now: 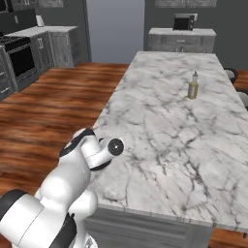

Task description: Move the syrup bottle and shaker from the cabinet to the dining counter.

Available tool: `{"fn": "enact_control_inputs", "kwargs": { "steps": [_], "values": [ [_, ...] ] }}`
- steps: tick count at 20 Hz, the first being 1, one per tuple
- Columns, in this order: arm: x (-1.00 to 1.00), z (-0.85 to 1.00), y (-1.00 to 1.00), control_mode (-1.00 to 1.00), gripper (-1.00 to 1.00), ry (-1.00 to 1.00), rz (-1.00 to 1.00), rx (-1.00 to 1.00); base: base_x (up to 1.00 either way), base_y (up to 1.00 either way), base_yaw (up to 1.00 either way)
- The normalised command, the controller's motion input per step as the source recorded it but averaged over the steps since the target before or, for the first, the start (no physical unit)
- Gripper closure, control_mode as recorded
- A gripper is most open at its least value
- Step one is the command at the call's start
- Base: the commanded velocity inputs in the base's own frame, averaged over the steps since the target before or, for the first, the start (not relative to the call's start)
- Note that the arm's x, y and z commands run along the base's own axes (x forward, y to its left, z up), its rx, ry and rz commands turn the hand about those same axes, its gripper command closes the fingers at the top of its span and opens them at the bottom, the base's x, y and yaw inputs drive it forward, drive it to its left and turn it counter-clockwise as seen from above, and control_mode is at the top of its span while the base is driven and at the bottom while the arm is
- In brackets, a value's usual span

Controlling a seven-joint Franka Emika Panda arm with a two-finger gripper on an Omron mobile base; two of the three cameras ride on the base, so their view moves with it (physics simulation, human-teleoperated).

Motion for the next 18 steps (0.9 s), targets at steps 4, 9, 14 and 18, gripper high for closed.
{"fn": "enact_control_inputs", "kwargs": {
  "steps": [4, 9, 14, 18],
  "values": [
    [0.0, -0.08, 0.0, -1.0, 1.0, -0.05, 0.0, 0.02, 0.0, 0.0, 0.0],
    [0.01, -0.12, 0.0, -1.0, 1.0, -0.02, 0.0, 0.0, 0.0, 0.0, 0.0],
    [0.0, -0.13, 0.0, -1.0, 1.0, -0.01, 0.0, 0.0, 0.0, 0.0, 0.0],
    [0.0, -0.05, 0.0, -1.0, -1.0, 0.0, 0.0, 0.0, 0.0, 0.0, 0.0]
  ]
}}
